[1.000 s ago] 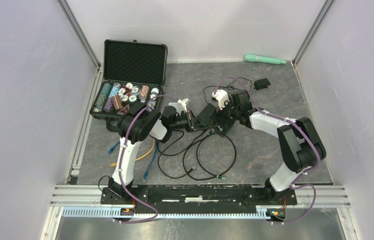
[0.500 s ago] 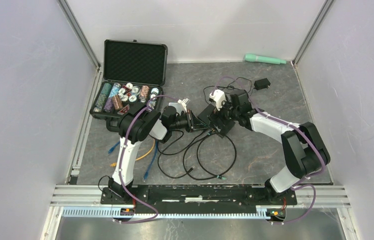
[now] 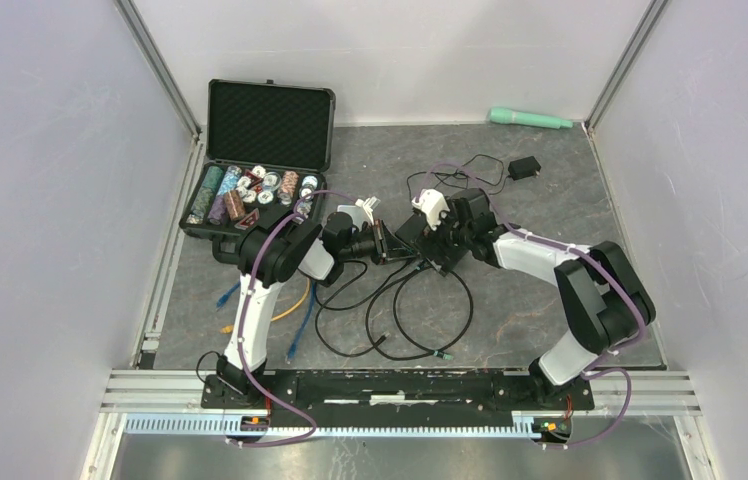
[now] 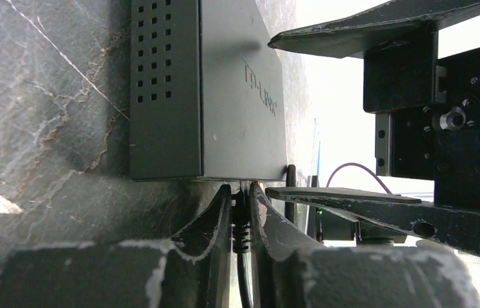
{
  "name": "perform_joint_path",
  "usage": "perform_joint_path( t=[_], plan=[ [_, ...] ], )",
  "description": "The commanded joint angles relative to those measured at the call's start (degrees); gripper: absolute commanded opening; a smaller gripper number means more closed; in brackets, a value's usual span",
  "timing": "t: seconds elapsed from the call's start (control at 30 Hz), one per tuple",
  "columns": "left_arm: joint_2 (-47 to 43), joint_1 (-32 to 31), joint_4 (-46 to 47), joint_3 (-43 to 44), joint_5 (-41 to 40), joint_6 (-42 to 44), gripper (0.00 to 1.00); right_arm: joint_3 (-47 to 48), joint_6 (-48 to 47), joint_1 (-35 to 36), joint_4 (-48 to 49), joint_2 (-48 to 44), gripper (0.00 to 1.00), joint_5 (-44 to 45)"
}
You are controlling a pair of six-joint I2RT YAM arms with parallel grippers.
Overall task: Pull the plug from the switch port
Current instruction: Pull the connector from the switch port.
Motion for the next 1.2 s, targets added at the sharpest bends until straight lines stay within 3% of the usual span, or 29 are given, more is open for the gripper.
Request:
perform_joint_path(
  t=[0.0, 0.2, 0.4, 0.5, 0.67, 1.17],
  plan=[
    [3.13, 0.29, -5.28, -1.88, 0.7, 2.88, 0.02, 1.45, -0.4, 0.67, 2.03, 1.73, 0.98, 2.08],
    [3.29, 0.28, -4.9, -1.89, 0.77, 2.13, 0.02, 1.25, 2.46, 1.08, 4.12, 3.27, 0.98, 4.84],
    [6.91, 0.25, 8.82, -3.82, -0.17, -7.67, 0.02, -3.08, 10.79, 1.1, 10.72, 4.29, 0.96, 10.23],
    [6.83, 0.19, 9.62, -4.46, -1.29, -7.18, 0.02, -4.81, 13.73, 1.12, 12.18, 4.89, 0.96, 12.07],
    [4.79, 0.12, 3.6, -4.88, -2.0, -3.83, 0.02, -5.0, 13.36, 1.0, 12.14, 4.88, 0.95, 13.03],
    [-1.2, 0.2, -18.86, -2.81, -2.78, 10.9, 0.02, 3.97, -3.26, -0.05, 0.08, 5.16, 0.91, 5.97]
  ],
)
